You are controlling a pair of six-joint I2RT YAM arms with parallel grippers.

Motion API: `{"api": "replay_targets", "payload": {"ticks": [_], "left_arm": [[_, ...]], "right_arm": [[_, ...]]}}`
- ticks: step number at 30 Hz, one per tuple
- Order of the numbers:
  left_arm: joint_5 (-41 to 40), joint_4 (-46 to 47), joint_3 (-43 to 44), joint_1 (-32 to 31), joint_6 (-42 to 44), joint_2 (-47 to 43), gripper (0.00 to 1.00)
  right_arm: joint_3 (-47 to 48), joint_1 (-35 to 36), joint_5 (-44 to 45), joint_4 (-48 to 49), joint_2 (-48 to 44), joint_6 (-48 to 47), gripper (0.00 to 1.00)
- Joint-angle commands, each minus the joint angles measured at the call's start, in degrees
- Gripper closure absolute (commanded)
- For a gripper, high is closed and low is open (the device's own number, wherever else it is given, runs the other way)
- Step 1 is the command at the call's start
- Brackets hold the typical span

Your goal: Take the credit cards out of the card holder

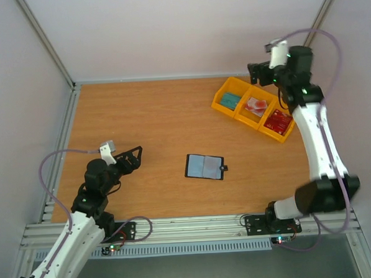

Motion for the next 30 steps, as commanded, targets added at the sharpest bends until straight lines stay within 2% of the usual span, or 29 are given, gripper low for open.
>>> {"api": "replay_targets", "payload": {"ticks": [1, 3, 6, 7, 11, 12, 15, 19, 24, 30], "left_arm": [[1.06, 5.97, -0.57, 0.22, 1.47, 0.68, 0.01], [1.35, 6.2, -0.57, 0.23, 1.82, 1.0, 0.01], [1.7, 6.47, -0.49, 0.26, 2.15, 1.73, 0.01], [1.91, 6.57, -0.51, 0.29, 2.18, 2.03, 0.01], [2.72, 6.82, -0.49, 0.22, 1.87, 3.27, 0.01], [2.97, 6.84, -0.5, 0.29, 1.78, 3.61, 0.01], [4.61, 7.27, -0.49, 0.23, 1.35, 5.08, 0.01], [10.49, 8.25, 0.33, 0.18, -0.14, 10.71, 0.03], [19.4, 6.75, 4.72, -1.84, -3.78, 24.94, 0.08], [20.43, -0.29, 13.53, -8.22, -0.47, 41.02, 0.12]], "right_arm": [[-14.81, -2.59, -13.6, 31.21, -8.85, 19.5, 0.01], [-14.65, -2.73, -19.65, 27.23, -10.97, 18.58, 0.01], [-14.73, -1.48, -23.98, 16.46, -12.5, 22.73, 0.02], [-15.71, 1.17, -22.11, 13.07, -13.14, 23.07, 0.02], [-19.3, 11.98, 0.01, -5.19, -12.86, 25.88, 0.04], [-19.76, 13.98, 2.49, -10.0, -11.41, 27.76, 0.04], [-22.69, 18.11, 2.71, -20.23, -5.86, 30.7, 0.04], [-30.94, 19.66, -3.31, -19.42, -2.37, 32.4, 0.07], [-40.22, 19.66, -6.83, -12.53, 0.24, 34.75, 0.15], [-43.72, 19.66, -10.43, -6.57, 5.63, 34.44, 0.29]]}}
